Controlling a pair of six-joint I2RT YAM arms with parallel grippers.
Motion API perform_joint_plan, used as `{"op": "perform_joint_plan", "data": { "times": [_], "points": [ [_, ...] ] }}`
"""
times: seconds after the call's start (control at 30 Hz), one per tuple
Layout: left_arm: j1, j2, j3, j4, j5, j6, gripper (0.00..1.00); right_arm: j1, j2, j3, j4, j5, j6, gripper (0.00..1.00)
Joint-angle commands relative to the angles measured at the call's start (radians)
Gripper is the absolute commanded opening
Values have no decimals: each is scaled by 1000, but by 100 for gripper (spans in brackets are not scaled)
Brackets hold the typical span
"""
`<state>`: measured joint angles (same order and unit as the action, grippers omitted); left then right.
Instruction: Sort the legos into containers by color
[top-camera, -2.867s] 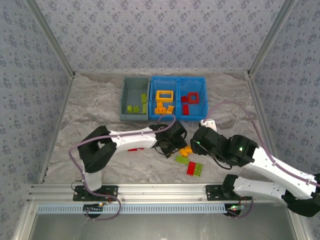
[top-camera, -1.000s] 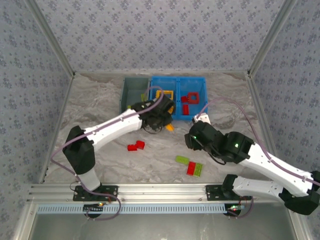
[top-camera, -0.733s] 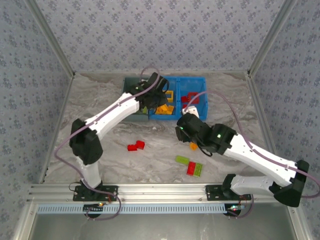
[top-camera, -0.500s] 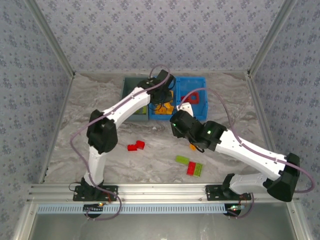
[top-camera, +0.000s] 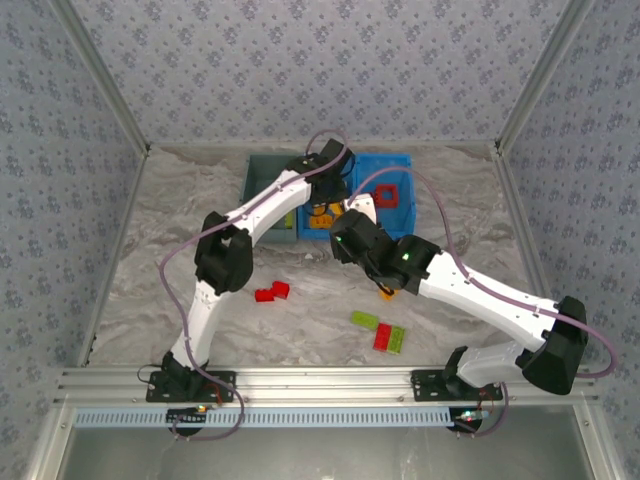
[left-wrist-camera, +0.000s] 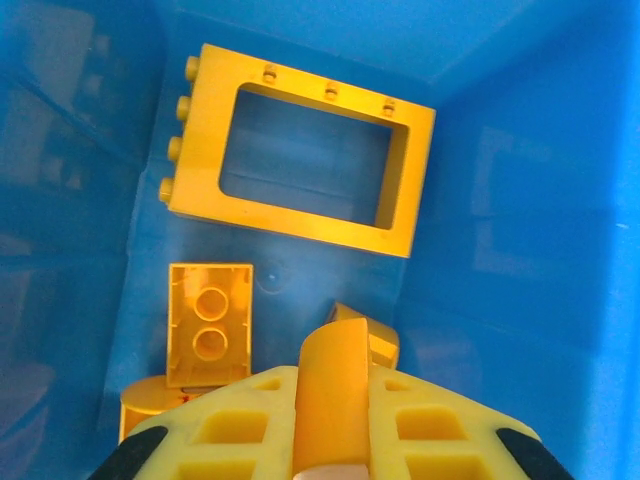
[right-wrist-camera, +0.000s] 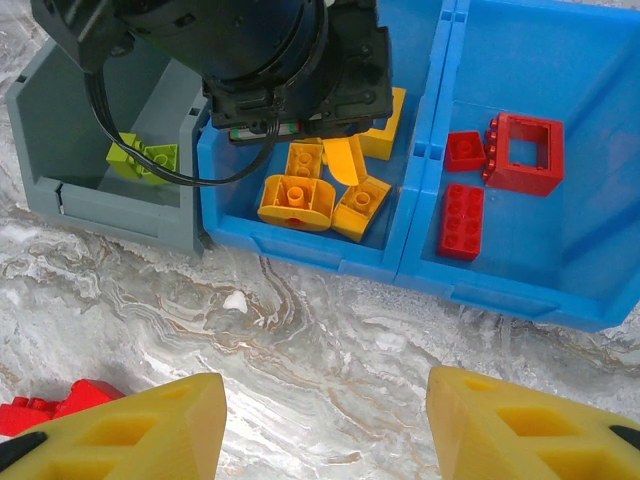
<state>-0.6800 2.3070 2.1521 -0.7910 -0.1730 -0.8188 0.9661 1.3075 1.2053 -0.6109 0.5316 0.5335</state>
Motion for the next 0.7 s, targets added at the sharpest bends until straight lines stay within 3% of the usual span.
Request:
{"op": "perform_joint_plan", "data": {
  "times": [0.0,0.3,0.47,0.67],
  "points": [
    [11,12,41,-31,-7,19,24,1,-6,9,5,2,22,58],
    [2,-145,-14,-50,9,3,50,3,-52,-4,-43,-2,26,61],
    [-26,-332,-139,-22,-17,-3,54,0,-120,-50,-98,-10,49,61],
    [-75,-615,-431,54,-32,9,57,-3,-192,-65,-192,-36,72,62]
  ]
}}
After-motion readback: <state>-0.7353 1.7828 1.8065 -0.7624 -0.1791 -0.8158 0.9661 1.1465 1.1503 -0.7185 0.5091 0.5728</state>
